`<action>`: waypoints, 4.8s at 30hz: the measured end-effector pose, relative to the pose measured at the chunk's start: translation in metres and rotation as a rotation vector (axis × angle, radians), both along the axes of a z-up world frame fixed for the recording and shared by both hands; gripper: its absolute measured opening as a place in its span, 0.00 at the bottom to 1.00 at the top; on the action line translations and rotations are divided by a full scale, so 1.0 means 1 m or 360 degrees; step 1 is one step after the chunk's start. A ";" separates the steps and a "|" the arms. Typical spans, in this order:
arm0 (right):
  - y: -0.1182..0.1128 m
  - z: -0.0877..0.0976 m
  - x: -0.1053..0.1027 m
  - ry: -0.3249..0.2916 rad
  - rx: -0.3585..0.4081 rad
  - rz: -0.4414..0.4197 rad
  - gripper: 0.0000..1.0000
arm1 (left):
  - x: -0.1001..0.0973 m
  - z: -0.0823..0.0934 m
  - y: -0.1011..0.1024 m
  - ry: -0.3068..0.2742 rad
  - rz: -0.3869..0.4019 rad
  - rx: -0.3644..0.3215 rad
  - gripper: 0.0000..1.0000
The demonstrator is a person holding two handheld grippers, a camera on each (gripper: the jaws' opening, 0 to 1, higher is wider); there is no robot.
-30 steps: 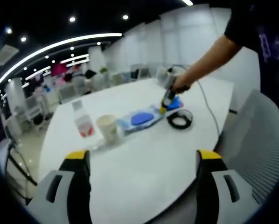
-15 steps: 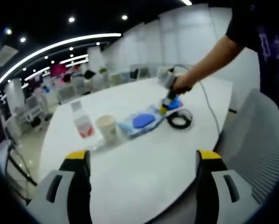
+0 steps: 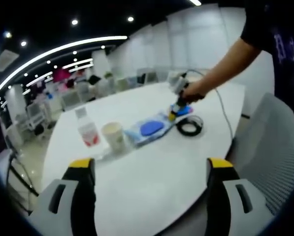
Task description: Arrange the tabletop items into an orderly group along one side of the table until the central work area is clear of visible clutter.
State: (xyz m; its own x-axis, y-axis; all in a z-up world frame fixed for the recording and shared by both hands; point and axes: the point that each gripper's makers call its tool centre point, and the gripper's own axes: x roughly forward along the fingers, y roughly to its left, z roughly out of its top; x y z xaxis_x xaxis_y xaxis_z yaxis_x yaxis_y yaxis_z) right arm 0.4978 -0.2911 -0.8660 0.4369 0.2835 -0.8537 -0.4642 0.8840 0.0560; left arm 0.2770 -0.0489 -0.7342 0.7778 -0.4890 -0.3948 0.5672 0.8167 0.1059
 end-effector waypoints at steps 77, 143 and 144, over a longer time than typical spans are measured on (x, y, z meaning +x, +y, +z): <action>-0.109 -0.006 0.041 -0.0162 -0.0881 0.1749 0.01 | 0.004 -0.008 -0.001 0.0049 0.0025 0.0031 0.98; -0.092 0.034 0.027 -0.0487 -0.0721 0.1477 0.21 | 0.001 -0.011 -0.007 0.0070 -0.0032 0.0081 0.96; -0.093 0.036 0.025 -0.0490 -0.0699 0.1443 0.22 | 0.000 -0.011 -0.007 0.0071 -0.0038 0.0084 0.97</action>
